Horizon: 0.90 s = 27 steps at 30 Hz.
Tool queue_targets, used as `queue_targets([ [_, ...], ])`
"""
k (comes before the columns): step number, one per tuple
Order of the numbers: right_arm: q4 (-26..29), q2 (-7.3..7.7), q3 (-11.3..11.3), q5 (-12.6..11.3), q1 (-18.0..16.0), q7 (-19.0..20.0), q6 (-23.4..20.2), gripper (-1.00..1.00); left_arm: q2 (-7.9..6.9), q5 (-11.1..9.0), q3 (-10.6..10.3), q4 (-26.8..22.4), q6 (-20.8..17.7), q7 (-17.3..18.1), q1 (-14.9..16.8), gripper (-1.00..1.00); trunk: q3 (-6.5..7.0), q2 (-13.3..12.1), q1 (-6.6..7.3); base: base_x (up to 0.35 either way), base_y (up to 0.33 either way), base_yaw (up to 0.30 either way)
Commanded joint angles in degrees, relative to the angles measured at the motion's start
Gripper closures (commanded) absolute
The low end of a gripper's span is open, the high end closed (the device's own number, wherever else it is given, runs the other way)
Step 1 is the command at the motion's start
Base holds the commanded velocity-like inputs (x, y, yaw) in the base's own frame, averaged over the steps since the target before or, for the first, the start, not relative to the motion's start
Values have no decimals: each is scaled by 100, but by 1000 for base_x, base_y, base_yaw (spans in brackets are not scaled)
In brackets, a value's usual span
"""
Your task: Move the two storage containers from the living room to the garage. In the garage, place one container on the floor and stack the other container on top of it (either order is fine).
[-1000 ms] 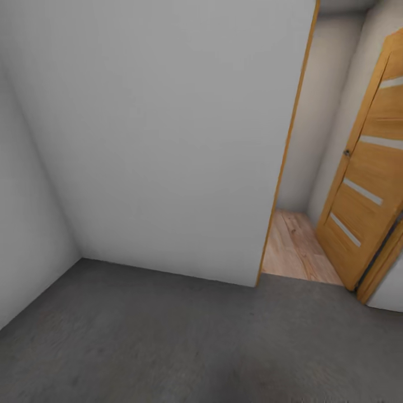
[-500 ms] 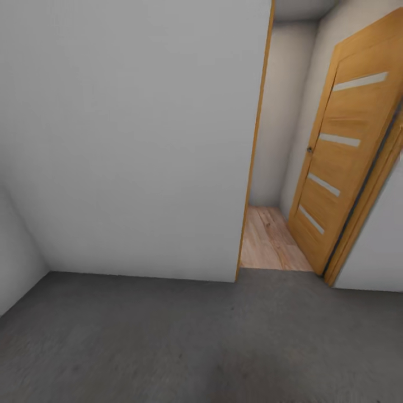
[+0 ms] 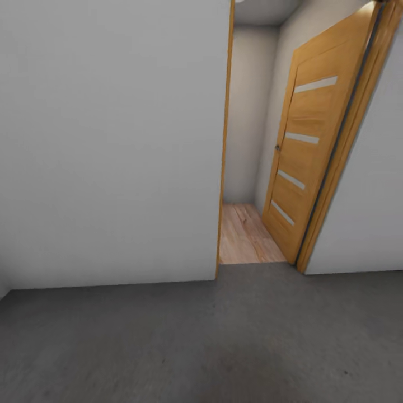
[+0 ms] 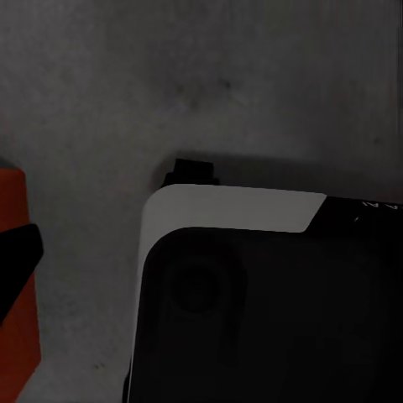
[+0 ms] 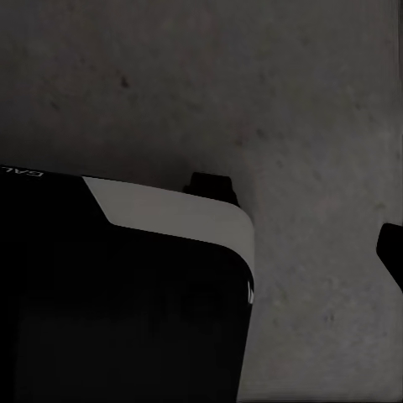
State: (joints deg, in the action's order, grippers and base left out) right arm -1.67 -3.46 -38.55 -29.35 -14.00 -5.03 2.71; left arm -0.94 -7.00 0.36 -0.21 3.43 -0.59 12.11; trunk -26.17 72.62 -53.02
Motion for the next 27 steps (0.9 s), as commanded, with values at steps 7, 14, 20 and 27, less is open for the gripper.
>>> queue_targets([
  [7, -18, -6, -47, -53, -7, -7, 28, -100, 5, -47, -1, 3, 17, -2, 2, -100, -6, 3, 0, 0, 0, -289],
  [14, -18, -6, -47, -53, -7, -7, 28, -100, 6, -47, -1, 3, 17, -2, 2, -100, -6, 3, 0, 0, 0, -289],
  [20, -18, -6, -47, -53, -7, -7, 28, -100, 6, -47, -1, 3, 17, -2, 2, -100, -6, 3, 0, 0, 0, -289],
  [27, -18, -6, -47, -53, -7, -7, 32, -100, 6, -47, -1, 3, 17, -2, 2, -100, -6, 3, 0, 0, 0, -289],
])
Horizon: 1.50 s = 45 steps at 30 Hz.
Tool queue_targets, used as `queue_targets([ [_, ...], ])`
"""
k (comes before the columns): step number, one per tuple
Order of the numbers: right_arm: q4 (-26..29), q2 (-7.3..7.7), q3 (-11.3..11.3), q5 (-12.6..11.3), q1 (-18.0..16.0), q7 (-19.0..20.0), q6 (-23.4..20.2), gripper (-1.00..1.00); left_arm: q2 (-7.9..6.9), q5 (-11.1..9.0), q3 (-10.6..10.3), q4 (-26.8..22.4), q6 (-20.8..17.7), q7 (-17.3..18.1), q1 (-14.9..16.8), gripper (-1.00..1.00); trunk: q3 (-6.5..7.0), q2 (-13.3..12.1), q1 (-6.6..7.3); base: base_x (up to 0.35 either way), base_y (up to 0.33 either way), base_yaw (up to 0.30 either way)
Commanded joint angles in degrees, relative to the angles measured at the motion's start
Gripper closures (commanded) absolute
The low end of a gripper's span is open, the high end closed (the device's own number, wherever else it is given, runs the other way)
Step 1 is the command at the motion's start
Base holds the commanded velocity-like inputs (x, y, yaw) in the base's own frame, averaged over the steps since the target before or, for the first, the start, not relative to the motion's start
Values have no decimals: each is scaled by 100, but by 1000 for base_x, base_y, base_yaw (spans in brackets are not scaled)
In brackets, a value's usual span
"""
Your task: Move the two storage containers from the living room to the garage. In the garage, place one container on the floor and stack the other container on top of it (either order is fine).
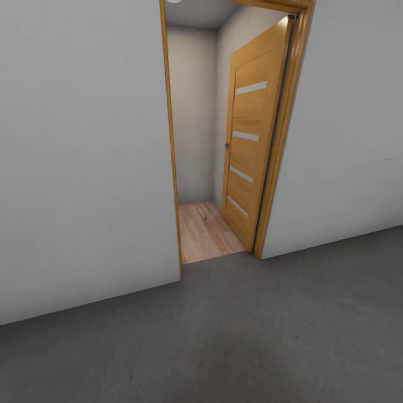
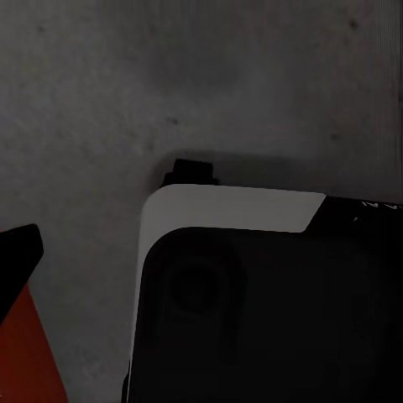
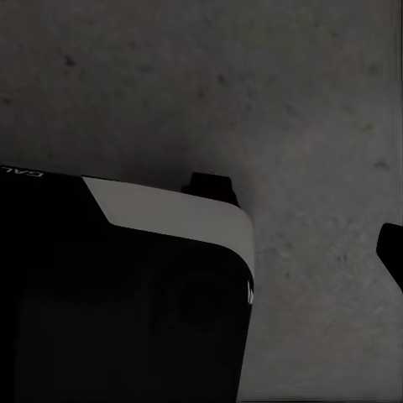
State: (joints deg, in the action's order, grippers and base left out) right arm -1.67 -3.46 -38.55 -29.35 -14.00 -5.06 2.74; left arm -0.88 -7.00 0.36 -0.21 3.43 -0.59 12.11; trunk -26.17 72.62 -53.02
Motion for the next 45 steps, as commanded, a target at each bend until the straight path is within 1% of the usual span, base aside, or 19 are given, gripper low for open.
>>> queue_targets([
  [1, -18, -6, -47, -53, -7, -3, 29, -100, 0, -47, -1, 3, 17, -2, 2, -100, -6, 3, 0, 0, 0, -289],
  [33, -18, -6, -47, -53, -7, -3, 32, -100, 0, -47, -1, 3, 17, 6, 2, -100, -6, 3, 0, 1, 0, -288],
  [37, -18, -6, -47, -49, -7, -27, 32, -100, -2, -47, -1, 3, 14, 7, 2, -100, -6, 3, 0, 156, 0, -127],
  [45, -18, -6, -47, -21, -7, -55, 34, -100, -9, -47, -1, 3, -2, 7, 2, -100, -6, 3, 0, 298, 0, -17],
])
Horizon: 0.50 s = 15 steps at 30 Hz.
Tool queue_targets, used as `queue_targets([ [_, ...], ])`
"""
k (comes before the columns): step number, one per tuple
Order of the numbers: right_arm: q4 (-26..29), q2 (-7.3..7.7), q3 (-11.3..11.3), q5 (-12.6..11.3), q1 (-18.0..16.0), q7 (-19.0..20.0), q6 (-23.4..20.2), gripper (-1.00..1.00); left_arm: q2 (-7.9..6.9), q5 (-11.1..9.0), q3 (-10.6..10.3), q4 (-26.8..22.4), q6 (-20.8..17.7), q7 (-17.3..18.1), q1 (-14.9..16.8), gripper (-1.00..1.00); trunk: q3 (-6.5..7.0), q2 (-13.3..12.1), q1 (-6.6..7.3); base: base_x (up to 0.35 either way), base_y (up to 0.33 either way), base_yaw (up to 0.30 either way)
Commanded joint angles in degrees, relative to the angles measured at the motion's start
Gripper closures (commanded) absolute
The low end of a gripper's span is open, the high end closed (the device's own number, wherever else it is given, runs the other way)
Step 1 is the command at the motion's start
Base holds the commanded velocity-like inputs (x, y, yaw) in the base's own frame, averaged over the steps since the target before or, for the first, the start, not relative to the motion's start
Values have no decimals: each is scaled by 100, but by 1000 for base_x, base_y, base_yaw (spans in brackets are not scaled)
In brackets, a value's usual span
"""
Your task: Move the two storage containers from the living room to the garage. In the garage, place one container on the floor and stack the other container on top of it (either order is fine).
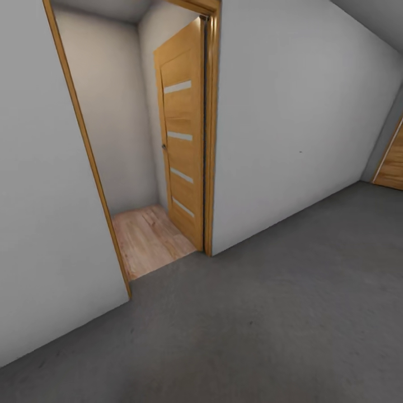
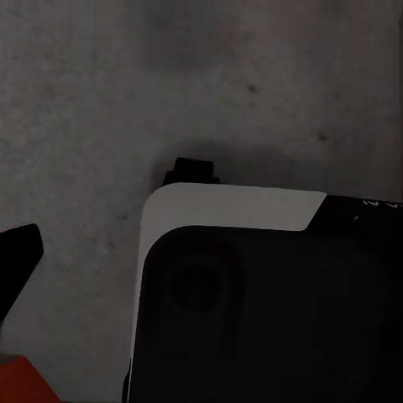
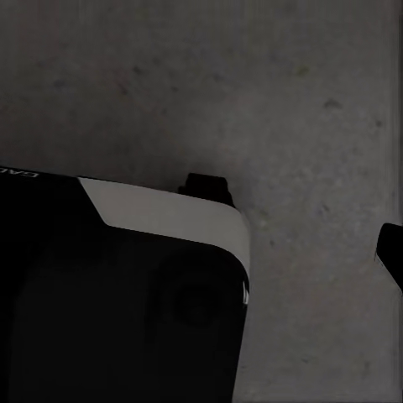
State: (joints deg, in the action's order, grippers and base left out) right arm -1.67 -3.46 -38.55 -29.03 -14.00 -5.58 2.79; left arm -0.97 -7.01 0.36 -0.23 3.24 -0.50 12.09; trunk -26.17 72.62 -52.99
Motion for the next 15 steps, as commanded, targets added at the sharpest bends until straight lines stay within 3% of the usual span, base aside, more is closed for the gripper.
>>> queue_targets([
  [1, -18, -5, -48, -53, -6, -4, 29, -100, 0, -46, -1, 5, 18, -3, 4, -100, -6, 3, -3, 319, 0, -2],
  [15, -18, -1, -48, -42, -6, 2, 32, -100, 0, -46, -1, 5, 28, -3, 4, -100, -6, 3, -3, 321, 0, 0],
])
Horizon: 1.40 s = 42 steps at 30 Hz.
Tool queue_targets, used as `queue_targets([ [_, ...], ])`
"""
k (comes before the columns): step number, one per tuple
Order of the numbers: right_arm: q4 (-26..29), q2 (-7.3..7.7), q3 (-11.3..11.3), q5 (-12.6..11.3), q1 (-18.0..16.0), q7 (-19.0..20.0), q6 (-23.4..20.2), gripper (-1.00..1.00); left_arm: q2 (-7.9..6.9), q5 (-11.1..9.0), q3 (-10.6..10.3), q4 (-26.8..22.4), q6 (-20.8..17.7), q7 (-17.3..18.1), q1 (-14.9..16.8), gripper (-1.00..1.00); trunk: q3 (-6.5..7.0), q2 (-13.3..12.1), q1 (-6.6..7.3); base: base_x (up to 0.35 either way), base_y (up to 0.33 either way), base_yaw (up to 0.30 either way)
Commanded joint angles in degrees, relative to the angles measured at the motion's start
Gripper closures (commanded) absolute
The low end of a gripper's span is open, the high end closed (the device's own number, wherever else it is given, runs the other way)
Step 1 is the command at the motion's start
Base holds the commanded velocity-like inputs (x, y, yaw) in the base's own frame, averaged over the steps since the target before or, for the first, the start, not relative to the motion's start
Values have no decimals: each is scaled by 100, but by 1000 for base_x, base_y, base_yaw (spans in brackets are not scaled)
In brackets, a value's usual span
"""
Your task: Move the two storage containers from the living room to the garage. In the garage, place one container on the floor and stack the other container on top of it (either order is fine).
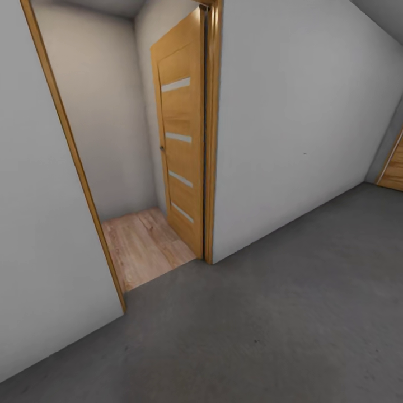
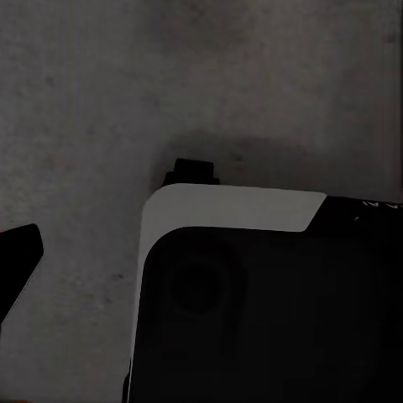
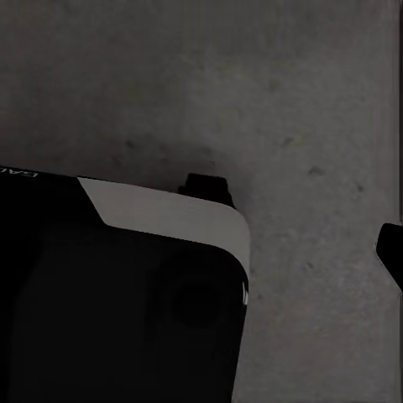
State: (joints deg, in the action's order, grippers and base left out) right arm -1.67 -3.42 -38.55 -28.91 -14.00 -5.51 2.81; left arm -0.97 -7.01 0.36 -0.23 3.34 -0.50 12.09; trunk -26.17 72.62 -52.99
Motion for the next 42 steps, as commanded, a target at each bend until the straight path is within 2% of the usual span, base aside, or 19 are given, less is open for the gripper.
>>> queue_targets([
  [1, -18, 4, -48, -53, -6, -9, 27, -100, 0, -46, -1, 5, 18, -3, 4, -100, -6, 3, -3, 321, 0, 0],
  [10, -18, 65, -48, -53, -6, -20, 32, -100, 0, -46, -1, 5, 18, -3, 4, -100, -6, 3, -3, 321, 0, 0],
  [42, -18, 53, -48, -53, -6, -20, 44, -100, 0, -46, -1, 5, 18, -3, 4, -100, -6, 3, -3, 321, 0, 0],
])
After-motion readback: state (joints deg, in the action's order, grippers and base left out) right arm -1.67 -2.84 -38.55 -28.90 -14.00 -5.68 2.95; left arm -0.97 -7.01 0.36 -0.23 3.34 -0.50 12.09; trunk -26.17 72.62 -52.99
